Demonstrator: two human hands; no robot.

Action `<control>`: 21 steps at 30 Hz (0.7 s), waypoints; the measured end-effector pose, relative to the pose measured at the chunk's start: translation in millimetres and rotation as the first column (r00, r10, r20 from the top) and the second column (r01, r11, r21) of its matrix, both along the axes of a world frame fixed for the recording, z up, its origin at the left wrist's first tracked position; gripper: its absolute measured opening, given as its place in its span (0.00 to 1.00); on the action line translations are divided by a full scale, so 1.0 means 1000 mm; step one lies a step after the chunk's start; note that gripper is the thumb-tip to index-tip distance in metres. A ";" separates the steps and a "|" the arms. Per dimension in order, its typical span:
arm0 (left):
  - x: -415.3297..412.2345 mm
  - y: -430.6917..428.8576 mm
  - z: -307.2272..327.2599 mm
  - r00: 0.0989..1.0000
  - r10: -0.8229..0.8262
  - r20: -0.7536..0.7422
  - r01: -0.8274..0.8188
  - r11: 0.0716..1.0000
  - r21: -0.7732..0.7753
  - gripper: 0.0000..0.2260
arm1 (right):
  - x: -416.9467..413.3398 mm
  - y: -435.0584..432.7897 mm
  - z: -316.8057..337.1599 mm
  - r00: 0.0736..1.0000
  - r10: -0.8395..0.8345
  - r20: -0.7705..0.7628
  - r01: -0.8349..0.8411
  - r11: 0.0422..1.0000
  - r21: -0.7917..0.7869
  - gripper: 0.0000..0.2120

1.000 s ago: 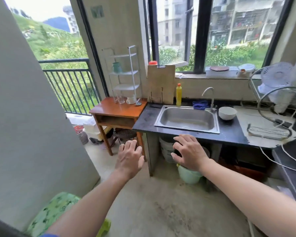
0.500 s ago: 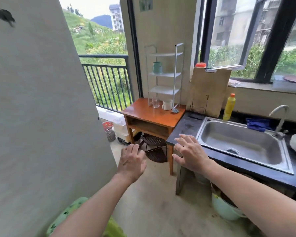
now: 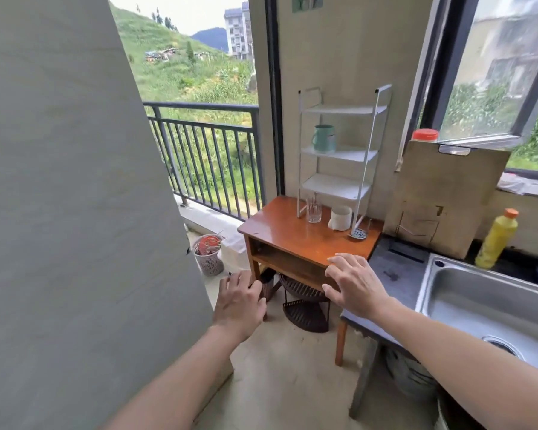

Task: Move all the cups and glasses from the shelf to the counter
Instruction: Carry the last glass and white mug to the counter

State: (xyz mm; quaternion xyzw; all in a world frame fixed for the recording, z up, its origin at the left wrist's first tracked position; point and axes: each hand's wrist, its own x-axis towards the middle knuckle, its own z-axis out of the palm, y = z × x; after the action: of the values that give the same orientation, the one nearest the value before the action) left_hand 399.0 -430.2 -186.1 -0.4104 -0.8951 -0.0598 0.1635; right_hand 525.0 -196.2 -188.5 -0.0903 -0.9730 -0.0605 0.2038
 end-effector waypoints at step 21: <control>-0.279 0.207 -0.034 0.954 -0.268 0.135 0.280 0.956 -0.083 0.13 | -0.210 0.158 -0.057 0.885 -0.445 0.136 0.465 0.863 -0.197 0.15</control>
State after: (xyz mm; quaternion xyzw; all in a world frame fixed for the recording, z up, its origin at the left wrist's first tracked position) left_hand 119.8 -223.3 -220.1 -0.5341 -0.8396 -0.0613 0.0776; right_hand 315.1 -37.8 -245.2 -0.3370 -0.9325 -0.0008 0.1301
